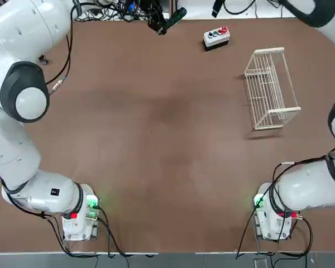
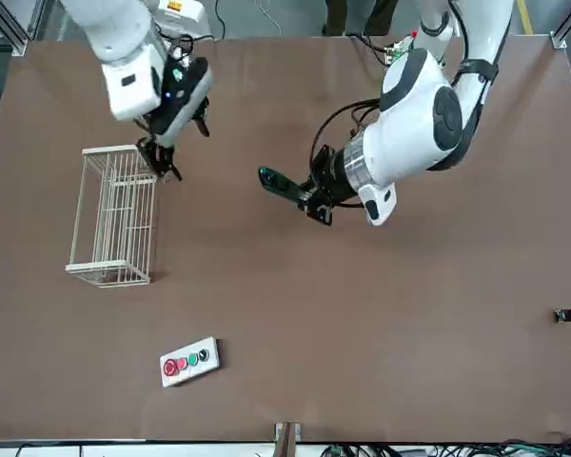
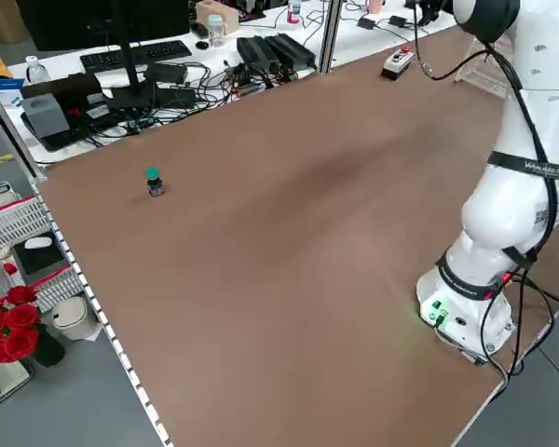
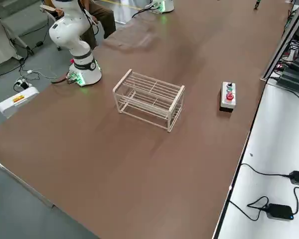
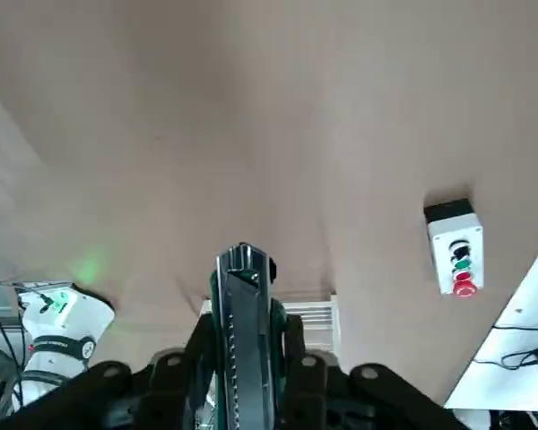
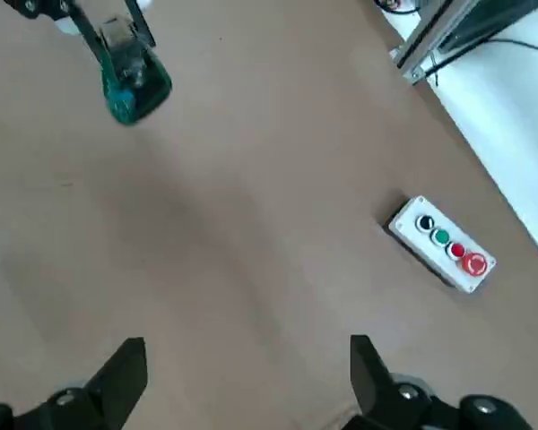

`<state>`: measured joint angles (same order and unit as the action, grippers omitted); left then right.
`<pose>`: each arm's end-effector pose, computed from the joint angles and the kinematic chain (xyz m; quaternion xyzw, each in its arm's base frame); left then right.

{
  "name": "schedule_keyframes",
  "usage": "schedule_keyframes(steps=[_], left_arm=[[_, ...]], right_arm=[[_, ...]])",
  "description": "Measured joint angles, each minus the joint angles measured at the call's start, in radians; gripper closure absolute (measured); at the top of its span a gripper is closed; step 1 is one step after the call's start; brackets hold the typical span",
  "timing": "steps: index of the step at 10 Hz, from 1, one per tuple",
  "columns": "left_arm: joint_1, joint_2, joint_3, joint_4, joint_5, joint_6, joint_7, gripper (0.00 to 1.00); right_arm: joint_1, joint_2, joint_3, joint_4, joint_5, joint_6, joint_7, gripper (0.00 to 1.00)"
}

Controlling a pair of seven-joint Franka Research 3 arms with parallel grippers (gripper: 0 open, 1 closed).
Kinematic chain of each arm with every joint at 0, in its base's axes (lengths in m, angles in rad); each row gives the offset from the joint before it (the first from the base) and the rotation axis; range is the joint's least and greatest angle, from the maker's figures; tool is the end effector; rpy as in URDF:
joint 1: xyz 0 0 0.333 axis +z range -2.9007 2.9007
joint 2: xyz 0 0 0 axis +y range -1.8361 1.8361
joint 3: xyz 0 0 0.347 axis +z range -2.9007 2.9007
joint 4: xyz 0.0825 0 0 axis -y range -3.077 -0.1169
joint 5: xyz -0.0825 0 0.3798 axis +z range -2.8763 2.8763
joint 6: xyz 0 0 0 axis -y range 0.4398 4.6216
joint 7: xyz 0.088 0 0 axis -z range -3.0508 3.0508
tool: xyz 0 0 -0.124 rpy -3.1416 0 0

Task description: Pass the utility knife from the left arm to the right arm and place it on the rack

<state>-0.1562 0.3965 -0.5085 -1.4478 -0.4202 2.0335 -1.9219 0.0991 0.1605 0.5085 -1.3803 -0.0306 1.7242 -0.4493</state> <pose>0.5711 -0.4068 0.5332 0.7089 0.6352 -0.2436 0.1862 0.5247 0.3254 0.6615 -0.8618 -0.4964 -0.0994 0.0311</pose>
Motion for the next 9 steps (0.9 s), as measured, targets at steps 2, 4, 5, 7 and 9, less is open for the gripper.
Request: schedule_keyframes(steps=[2, 4, 5, 7, 9], left_arm=[[-0.01, 0.0, 0.0, 0.001, 0.0, 0.0, 0.0, 0.66], [-0.011, 0.0, 0.0, 0.005, 0.0, 0.0, 0.0, 0.66], [-0.011, 0.0, 0.0, 0.009, 0.0, 0.0, 0.0, 0.66], [-0.011, 0.0, 0.0, 0.013, 0.0, 0.0, 0.006, 0.66], [-0.011, 0.0, 0.0, 0.015, 0.0, 0.0, 0.024, 0.66]], right_arm=[[0.054, 0.085, 0.009, 0.098, -0.047, -0.027, 0.0, 0.0], [0.108, 0.134, 0.012, 0.158, -0.072, -0.044, 0.0, 0.0], [0.128, 0.14, 0.013, 0.168, -0.074, -0.048, 0.001, 0.0], [0.161, 0.141, 0.02, 0.176, -0.077, -0.047, 0.001, 0.0], [0.185, 0.141, 0.024, 0.183, -0.081, -0.021, 0.003, 0.0]])
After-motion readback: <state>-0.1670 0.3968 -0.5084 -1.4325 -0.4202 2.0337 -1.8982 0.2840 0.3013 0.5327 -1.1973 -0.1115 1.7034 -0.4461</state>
